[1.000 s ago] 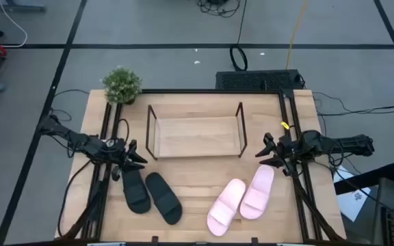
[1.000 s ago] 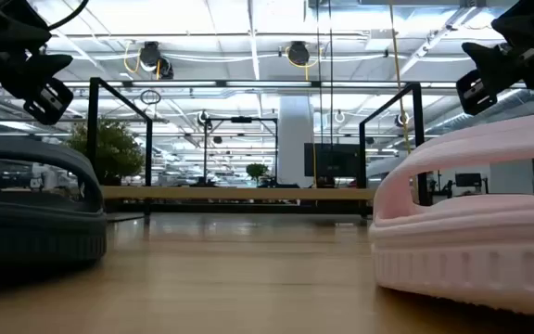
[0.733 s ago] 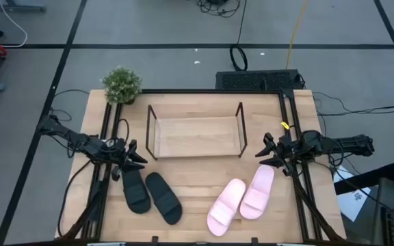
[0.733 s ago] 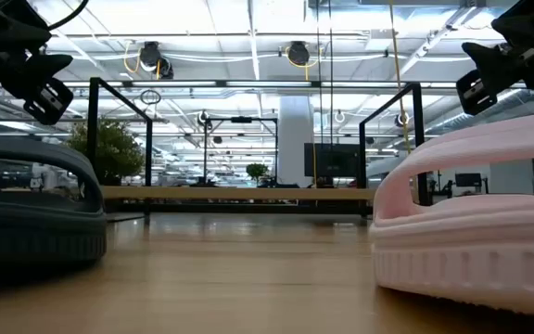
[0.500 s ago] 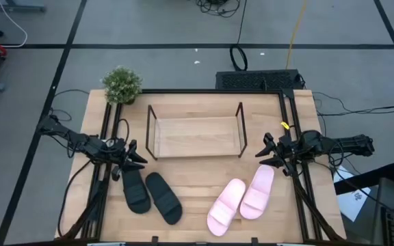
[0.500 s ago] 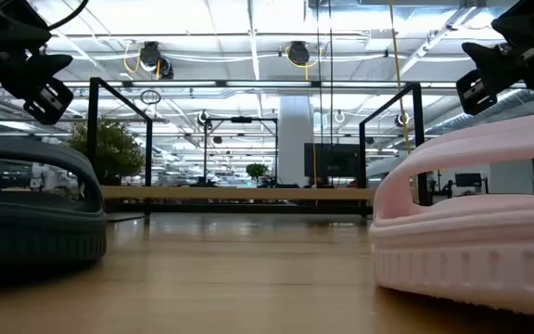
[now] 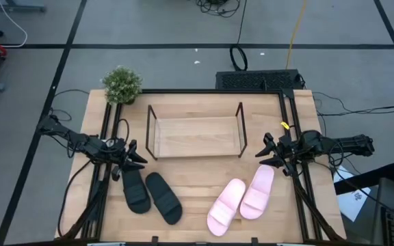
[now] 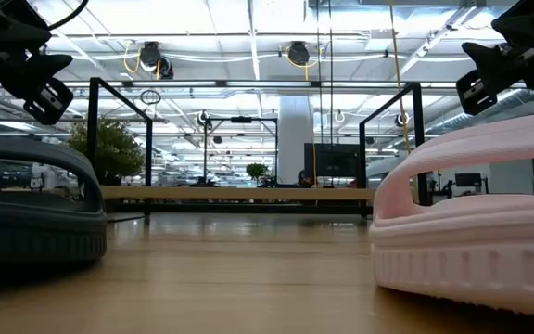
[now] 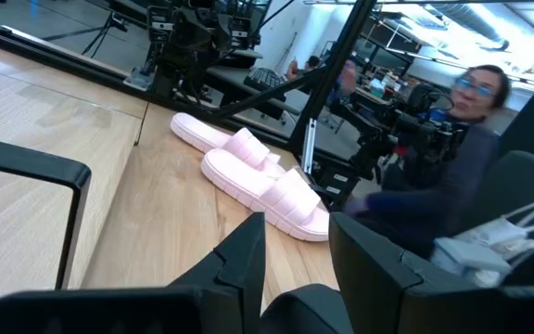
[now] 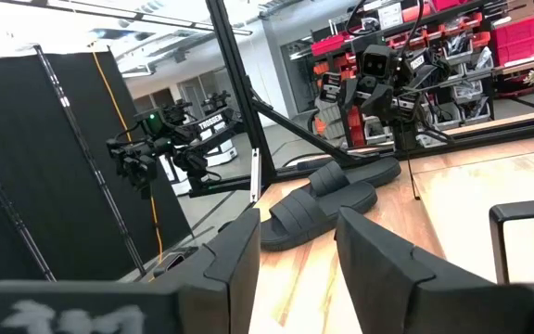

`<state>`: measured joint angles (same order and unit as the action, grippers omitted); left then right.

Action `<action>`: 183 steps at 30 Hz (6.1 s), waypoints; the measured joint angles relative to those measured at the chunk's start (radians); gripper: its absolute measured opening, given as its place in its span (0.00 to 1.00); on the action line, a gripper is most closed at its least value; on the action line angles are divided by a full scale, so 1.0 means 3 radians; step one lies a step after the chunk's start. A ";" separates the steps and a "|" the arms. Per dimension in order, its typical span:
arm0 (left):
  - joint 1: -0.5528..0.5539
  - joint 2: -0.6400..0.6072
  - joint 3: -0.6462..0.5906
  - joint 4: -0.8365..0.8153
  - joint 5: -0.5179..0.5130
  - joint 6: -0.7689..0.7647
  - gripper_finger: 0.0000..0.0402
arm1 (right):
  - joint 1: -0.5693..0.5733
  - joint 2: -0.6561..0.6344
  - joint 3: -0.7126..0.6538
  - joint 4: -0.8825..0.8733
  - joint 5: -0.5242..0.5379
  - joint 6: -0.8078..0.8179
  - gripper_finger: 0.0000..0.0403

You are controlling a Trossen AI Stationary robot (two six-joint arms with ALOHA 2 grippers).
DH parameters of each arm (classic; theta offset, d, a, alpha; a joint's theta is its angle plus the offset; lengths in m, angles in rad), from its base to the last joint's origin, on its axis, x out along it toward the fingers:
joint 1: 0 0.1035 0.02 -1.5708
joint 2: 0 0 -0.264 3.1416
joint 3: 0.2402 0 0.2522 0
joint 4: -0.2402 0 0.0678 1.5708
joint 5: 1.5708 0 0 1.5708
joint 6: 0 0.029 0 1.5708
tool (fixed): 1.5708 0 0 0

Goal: Pick and place slides into the shelf

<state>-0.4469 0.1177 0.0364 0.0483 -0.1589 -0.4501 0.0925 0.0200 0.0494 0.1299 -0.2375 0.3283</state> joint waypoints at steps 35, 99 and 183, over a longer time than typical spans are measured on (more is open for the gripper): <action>0.0001 0.0000 0.0000 0.0535 -0.0551 -0.0017 0.29 | 0.0000 0.0001 0.0001 0.0312 0.0005 0.0251 0.33; -0.1626 0.2744 0.2810 -0.0608 -0.1556 -0.0170 0.29 | 0.1997 0.3674 0.2536 0.1531 0.0541 -0.1295 0.33; -0.1967 0.5728 0.4583 -0.4114 -0.0221 -0.4458 0.29 | 0.2219 0.5531 0.3427 0.1191 0.2815 -0.2387 0.33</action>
<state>-1.0370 1.8362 1.4113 -1.1859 -0.2253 -1.7874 0.7582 1.6794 1.0775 0.4873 0.6070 -0.3878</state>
